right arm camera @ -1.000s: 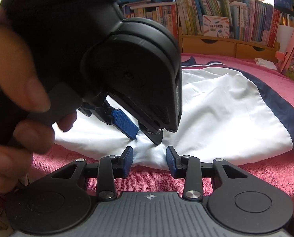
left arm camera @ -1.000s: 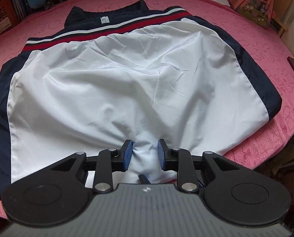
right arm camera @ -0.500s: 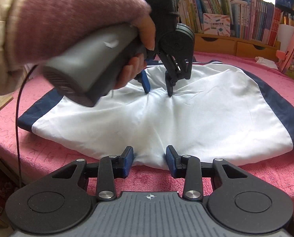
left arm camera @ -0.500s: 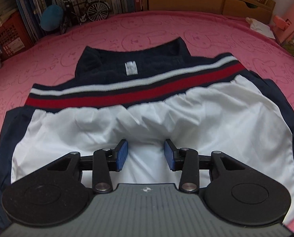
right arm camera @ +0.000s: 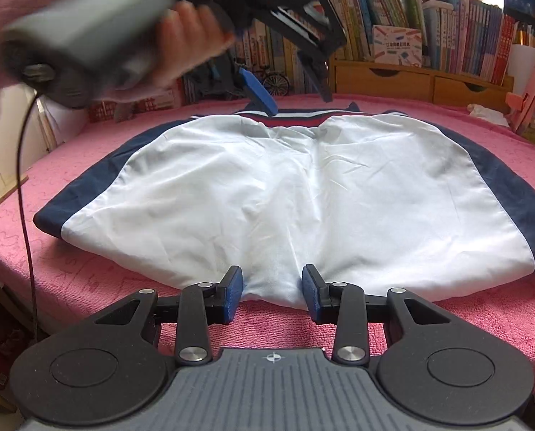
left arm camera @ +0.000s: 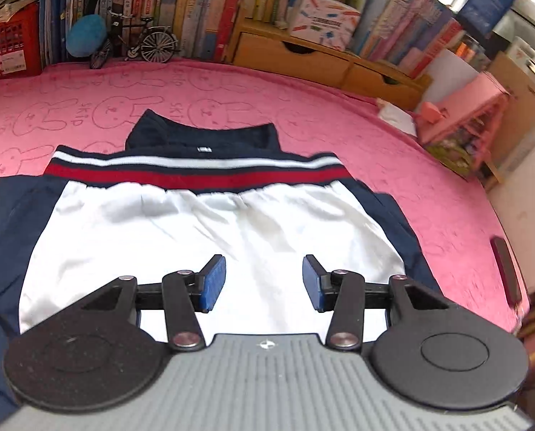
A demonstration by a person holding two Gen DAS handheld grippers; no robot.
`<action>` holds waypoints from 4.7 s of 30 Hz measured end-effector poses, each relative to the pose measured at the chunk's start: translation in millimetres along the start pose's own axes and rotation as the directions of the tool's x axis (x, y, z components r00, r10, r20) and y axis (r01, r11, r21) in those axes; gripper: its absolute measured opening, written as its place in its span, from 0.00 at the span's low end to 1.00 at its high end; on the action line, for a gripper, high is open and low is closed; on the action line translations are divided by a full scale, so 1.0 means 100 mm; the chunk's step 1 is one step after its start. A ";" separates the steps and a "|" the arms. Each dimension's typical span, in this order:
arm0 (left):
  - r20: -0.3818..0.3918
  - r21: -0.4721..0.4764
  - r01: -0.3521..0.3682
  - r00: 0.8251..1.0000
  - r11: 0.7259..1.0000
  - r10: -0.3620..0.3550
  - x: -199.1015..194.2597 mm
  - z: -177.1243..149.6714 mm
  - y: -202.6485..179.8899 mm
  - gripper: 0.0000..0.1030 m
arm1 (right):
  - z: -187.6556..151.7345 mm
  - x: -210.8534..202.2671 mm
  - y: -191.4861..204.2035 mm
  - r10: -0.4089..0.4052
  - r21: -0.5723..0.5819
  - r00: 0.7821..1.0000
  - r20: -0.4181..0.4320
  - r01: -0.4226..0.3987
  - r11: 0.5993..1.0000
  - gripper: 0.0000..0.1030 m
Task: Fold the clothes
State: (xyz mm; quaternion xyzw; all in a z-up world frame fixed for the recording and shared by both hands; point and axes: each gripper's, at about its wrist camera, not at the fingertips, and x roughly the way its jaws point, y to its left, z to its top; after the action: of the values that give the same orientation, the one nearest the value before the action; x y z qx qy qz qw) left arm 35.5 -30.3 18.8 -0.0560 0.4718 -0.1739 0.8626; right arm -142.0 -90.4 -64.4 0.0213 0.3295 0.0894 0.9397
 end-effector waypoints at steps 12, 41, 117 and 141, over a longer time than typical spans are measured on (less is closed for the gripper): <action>-0.250 0.120 -0.060 0.964 0.991 0.089 0.43 -0.49 -0.08 0.34 | 0.02 0.02 -0.01 0.004 0.001 1.000 0.003 -0.004 1.000 0.36; 0.017 0.154 -0.090 0.996 0.984 0.088 0.06 -0.24 -0.06 0.41 | 0.02 0.03 0.00 -0.013 -0.004 1.000 0.003 0.013 1.000 0.37; -0.008 0.053 -0.139 0.990 0.989 0.140 0.39 0.36 0.11 0.53 | 0.01 0.00 0.03 -0.017 -0.034 1.000 0.014 0.018 0.999 0.37; -0.056 0.223 -0.200 0.975 0.954 0.217 0.84 -0.03 -0.03 0.47 | 0.00 0.01 0.05 -0.023 -0.039 1.000 0.020 0.023 0.999 0.37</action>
State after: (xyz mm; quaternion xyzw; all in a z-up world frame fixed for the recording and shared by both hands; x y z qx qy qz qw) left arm 74.1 -62.9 -48.9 0.0950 0.4876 -0.1341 0.8575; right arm -142.0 -85.7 -64.0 0.0002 0.3187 0.0848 0.9441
